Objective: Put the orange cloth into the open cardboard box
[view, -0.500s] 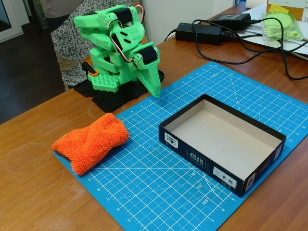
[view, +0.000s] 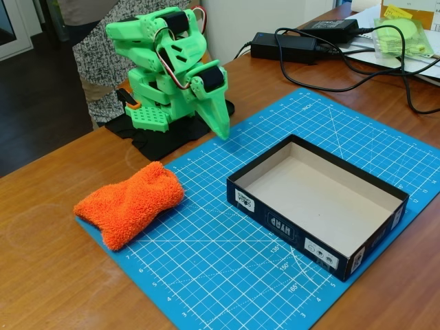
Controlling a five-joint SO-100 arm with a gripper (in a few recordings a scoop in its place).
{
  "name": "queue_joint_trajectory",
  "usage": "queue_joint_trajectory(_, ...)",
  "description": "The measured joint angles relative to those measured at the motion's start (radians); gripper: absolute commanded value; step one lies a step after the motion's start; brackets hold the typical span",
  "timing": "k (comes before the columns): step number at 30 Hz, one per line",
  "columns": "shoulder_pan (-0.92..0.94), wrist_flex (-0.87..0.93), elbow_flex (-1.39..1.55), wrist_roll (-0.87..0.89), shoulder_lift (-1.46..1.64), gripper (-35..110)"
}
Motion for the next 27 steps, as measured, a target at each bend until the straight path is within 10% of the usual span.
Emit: queue_joint_trajectory(27,0.505,-0.031,-0.423,-0.253,-0.339,38)
